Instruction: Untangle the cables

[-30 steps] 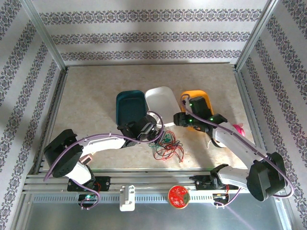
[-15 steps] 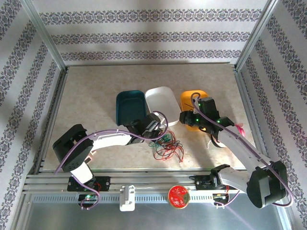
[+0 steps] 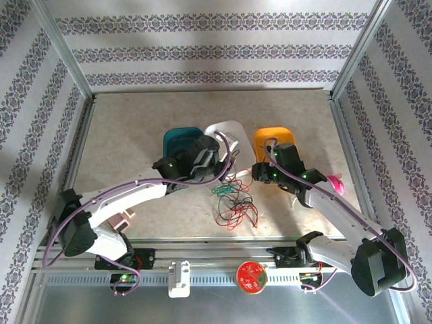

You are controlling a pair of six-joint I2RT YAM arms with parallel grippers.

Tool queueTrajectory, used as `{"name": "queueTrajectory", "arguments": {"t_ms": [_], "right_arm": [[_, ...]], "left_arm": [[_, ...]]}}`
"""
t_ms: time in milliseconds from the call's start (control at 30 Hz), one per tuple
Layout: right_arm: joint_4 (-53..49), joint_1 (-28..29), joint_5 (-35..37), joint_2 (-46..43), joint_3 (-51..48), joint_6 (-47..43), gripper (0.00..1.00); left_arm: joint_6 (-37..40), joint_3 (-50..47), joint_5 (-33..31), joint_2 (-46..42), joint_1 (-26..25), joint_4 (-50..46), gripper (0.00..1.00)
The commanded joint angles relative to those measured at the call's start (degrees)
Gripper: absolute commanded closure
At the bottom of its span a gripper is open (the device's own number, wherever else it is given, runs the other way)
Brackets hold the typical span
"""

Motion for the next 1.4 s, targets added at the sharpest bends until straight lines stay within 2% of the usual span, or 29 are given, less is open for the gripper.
{"name": "queueTrajectory", "arguments": {"t_ms": [0,333,500,733,900,1100,1167,1200,1233,1267,1300,1367], "right_arm": [[0.2,-2.1,9.3,-4.0,-2.1,4.8,0.49],[-1.1,-14.0,15.0,-16.8,-9.0,15.6,0.43],[-2.2,-17.2,15.4,-18.9,-8.7,15.6,0.43],[-3.6,-19.9,15.8,-18.4,-4.6,13.8,0.43],[-4.5,-20.6,15.9,-18.0,-1.8,11.5,0.43],[-6.1,-20.7,13.9,-17.6,-0.6,9.6,0.43],[-6.6,-20.7,12.0,-17.2,-0.4,8.5,0.43],[-7.1,-20.7,10.9,-16.9,-0.1,7.8,0.43],[-7.5,-20.7,9.9,-16.6,0.0,7.3,0.43],[-8.0,-20.7,9.0,-16.1,0.2,6.7,0.43],[-8.6,-20.6,8.0,-15.6,0.4,6.0,0.44],[-9.7,-20.6,6.2,-14.5,0.4,5.4,0.44]], "left_arm": [[5.4,3.0,3.2,-2.3,0.6,-5.1,1.0],[5.4,6.9,7.0,-7.1,0.6,-3.0,1.0],[4.8,9.5,6.3,-3.3,0.6,-0.1,1.0],[3.5,18.8,3.1,13.4,0.6,4.2,1.0],[2.4,32.7,2.8,30.9,0.9,2.2,1.0],[-4.0,49.7,8.5,48.8,2.2,-1.6,1.0],[-4.3,54.5,7.9,52.2,2.2,-5.0,0.99],[-4.6,56.2,6.8,53.3,2.3,-6.5,0.83],[-4.6,57.0,6.0,53.5,2.4,-7.1,0.62],[-4.6,56.9,5.4,53.3,2.5,-7.1,0.35],[-4.2,56.6,4.9,52.6,2.5,-6.7,0.17],[-3.1,54.9,3.6,50.4,2.6,-5.8,0.02]]}}
